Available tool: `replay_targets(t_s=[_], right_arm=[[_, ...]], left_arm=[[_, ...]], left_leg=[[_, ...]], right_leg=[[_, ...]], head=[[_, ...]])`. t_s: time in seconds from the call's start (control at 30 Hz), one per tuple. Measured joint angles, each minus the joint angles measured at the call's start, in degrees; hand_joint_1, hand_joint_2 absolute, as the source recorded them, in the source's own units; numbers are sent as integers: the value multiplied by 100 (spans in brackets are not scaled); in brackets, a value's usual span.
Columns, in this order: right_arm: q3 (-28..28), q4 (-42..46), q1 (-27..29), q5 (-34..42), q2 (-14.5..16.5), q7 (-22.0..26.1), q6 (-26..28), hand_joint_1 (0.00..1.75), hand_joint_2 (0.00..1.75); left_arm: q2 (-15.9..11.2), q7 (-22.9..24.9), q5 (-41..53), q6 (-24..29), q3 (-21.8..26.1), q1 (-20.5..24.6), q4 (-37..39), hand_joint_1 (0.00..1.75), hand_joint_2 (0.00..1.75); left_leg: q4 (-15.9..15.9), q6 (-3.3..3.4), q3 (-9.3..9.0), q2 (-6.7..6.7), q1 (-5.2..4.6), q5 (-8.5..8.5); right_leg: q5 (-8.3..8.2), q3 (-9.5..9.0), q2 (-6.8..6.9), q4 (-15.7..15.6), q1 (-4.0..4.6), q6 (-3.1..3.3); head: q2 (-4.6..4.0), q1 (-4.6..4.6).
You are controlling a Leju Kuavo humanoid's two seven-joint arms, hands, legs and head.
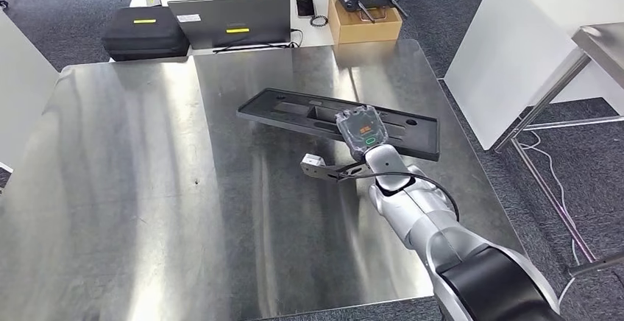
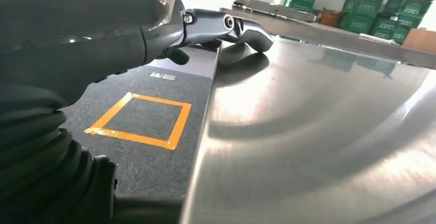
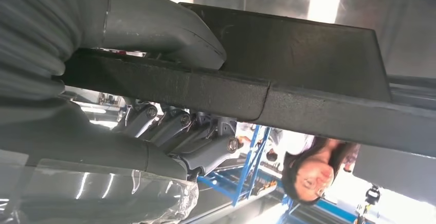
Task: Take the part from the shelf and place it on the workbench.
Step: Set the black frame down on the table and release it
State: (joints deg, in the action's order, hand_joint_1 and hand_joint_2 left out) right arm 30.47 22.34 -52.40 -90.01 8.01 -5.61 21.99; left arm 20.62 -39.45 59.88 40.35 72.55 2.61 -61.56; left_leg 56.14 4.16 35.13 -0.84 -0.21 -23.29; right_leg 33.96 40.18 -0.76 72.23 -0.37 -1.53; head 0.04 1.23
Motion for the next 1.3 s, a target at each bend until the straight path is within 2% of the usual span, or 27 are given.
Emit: replay_targets(t_s=[0.03, 0.07, 0.1, 0.13, 0.17, 0.2, 0.23, 0.33, 0.4, 0.47, 0.53, 0.6, 0.67, 1.0, 1.07, 1.3], right_arm=[[-7, 1, 6, 4, -4, 14, -5, 0, 0], [-10, 2, 4, 15, -7, 23, -18, 0, 0], [-10, 3, -3, 28, -8, 29, -33, 0, 0], [-8, 4, -16, 40, -3, 36, -49, 0, 0], [-5, 4, -31, 48, 5, 44, -60, 0, 0], [-2, 4, -45, 49, 16, 54, -62, 0, 0], [-1, 4, -62, 49, 29, 64, -62, 0, 0], [1, 4, -106, 44, 65, 94, -61, 0, 0], [2, 4, -127, 39, 84, 107, -61, 0, 0], [3, 4, -141, 39, 93, 114, -61, 0, 0], [4, 4, -149, 39, 97, 121, -61, 0, 0], [4, 4, -153, 38, 97, 127, -60, 0, 0], [4, 4, -165, 33, 98, 136, -59, 0, 0], [2, 2, -255, 39, 165, 295, 31, 0, 0], [-15, 6, -258, 149, 208, 483, 166, 0, 0], [-205, 529, 1, 897, 408, 1680, 708, 0, 0]], left_arm=[[2, 0, 8, 0, -31, -24, 8, 0, 175], [3, 0, 26, 0, -46, -37, 17, 0, 175], [3, 0, 41, 0, -61, -45, 26, 0, 175], [4, 0, 39, 0, -80, -56, 34, 0, 175], [4, 0, 16, 0, -110, -70, 40, 0, 175], [5, 0, -21, 0, -152, -92, 46, 0, 175], [5, 0, -60, 1, -197, -117, 50, 0, 175], [4, 0, -117, 5, -288, -163, 68, 0, 175], [5, 0, -127, 10, -335, -175, 85, 0, 175], [5, 0, -128, 11, -377, -183, 96, 0, 87], [5, 0, -127, 11, -400, -186, 102, 0, 0], [5, 0, -133, 14, -421, -195, 112, 0, 0], [7, 0, -159, 21, -475, -222, 127, 0, 0], [10, 0, -276, 42, -798, -403, 188, 0, 0], [9, 0, -336, 44, -897, -448, 195, 0, 0], [-1, 0, -552, 61, -1378, -664, 197, 0, 0]], left_leg=[[2, -24, -54, -14, 10, -43], [4, -53, -105, -27, 20, -85], [22, -87, -153, -44, 25, -127], [34, -125, -176, -63, 26, -167], [45, -165, -185, -78, 25, -198], [70, -190, -180, -91, 21, -225], [76, -173, -173, -89, 21, -238], [87, -81, -184, -61, 38, -242], [65, -85, -191, -54, 43, -244], [44, -99, -200, -45, 44, -250], [32, -148, -205, -37, 50, -255], [27, -219, -207, -33, 60, -257], [26, -257, -208, -33, 63, -255], [32, -261, -211, -45, 21, -245], [33, -260, -212, -48, 19, -245], [32, -254, -215, -90, 3, -241]], right_leg=[[-193, -48, 7, -293, -27, -79], [-474, -160, 18, -706, -54, -165], [-722, -263, 36, -1095, -64, -203], [-883, -354, 55, -1378, -58, -184], [-972, -403, 67, -1521, -45, -119], [-1000, -426, 77, -1551, -38, -37], [-1029, -456, 74, -1553, -37, 15], [-1080, -486, 66, -1565, -25, 41], [-1071, -487, 66, -1564, -11, 53], [-1062, -487, 67, -1564, -3, 67], [-1057, -487, 66, -1564, 4, 76], [-1057, -487, 66, -1564, 13, 80], [-1057, -488, 66, -1563, 17, 83], [-1060, -497, 70, -1564, -23, 81], [-1060, -499, 72, -1564, -26, 81], [-1056, -497, 105, -1564, -21, 79]], head=[[0, 0], [0, -1], [0, -4], [0, -14], [0, -22], [0, -30], [0, -28], [0, -5], [0, -3], [0, -4], [0, -5], [0, -8], [0, -9], [0, -10], [0, -10], [0, -8]])
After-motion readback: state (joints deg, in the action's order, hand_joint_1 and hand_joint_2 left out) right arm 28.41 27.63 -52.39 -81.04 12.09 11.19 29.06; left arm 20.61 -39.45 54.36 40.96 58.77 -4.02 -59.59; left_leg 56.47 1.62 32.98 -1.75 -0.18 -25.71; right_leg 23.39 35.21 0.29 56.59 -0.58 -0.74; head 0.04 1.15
